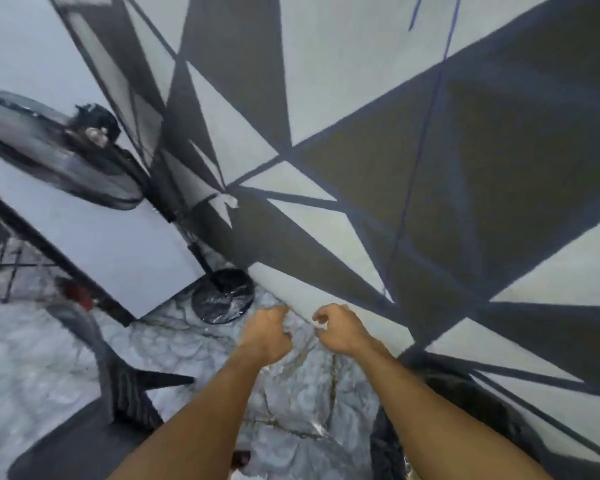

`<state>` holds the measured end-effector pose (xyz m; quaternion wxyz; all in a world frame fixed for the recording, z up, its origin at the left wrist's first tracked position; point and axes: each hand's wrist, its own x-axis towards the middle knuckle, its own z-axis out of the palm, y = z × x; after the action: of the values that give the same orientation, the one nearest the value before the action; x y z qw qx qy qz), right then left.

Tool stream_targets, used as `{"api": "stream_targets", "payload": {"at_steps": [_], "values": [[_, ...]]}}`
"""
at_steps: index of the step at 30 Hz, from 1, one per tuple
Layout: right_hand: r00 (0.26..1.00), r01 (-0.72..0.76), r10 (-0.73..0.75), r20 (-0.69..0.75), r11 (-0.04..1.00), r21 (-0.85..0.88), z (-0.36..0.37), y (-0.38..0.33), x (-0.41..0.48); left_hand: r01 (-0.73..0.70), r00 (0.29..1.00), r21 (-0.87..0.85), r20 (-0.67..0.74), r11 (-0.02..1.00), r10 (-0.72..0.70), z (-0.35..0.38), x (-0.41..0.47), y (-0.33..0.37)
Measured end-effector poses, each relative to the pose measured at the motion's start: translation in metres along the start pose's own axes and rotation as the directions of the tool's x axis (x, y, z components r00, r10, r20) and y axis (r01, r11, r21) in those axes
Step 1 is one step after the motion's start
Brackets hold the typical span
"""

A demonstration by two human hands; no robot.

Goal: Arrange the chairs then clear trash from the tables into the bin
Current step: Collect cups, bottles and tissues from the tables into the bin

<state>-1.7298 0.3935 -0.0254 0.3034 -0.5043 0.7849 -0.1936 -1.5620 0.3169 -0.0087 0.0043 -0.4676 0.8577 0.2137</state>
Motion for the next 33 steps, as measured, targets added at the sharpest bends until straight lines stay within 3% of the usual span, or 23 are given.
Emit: {"api": "stream_targets", "payload": {"at_steps": [5,10,14,20,23,26,29,33], "values": [[0.967,0.23,-0.218,0.131,0.969,-0.092,0.076,-0.136,-0.011,0.17,0.972,-0.102,-0.143,0.98,-0.184,-0.048,-0.089,-0.111],[0.851,0.485,-0.441,0.284,0.868,-0.104,0.176,-0.266,-0.049,0.345,0.889,-0.212,-0.238,0.914,-0.391,-0.082,-0.203,-0.22],[0.702,0.645,-0.554,0.447,0.761,-0.07,0.261,-0.357,-0.088,0.514,0.738,-0.309,-0.315,0.8,-0.596,-0.094,-0.303,-0.3],[0.414,0.827,-0.656,0.63,0.56,0.04,0.384,-0.471,-0.15,0.667,0.423,-0.47,-0.399,0.578,-0.813,-0.096,-0.442,-0.39],[0.269,0.88,-0.682,0.68,0.461,0.114,0.44,-0.519,-0.183,0.74,0.283,-0.502,-0.371,0.448,-0.884,-0.094,-0.494,-0.426],[0.173,0.907,-0.666,0.726,0.394,0.146,0.49,-0.559,-0.203,0.77,0.183,-0.541,-0.322,0.339,-0.929,-0.093,-0.525,-0.462],[0.137,0.923,-0.622,0.771,0.362,0.128,0.536,-0.585,-0.2,0.746,0.1,-0.622,-0.248,0.238,-0.963,-0.088,-0.541,-0.497],[0.162,0.942,-0.483,0.86,0.336,0.011,0.591,-0.587,-0.177,0.803,0.037,-0.594,-0.035,0.051,-0.999,-0.053,-0.551,-0.541]]}}
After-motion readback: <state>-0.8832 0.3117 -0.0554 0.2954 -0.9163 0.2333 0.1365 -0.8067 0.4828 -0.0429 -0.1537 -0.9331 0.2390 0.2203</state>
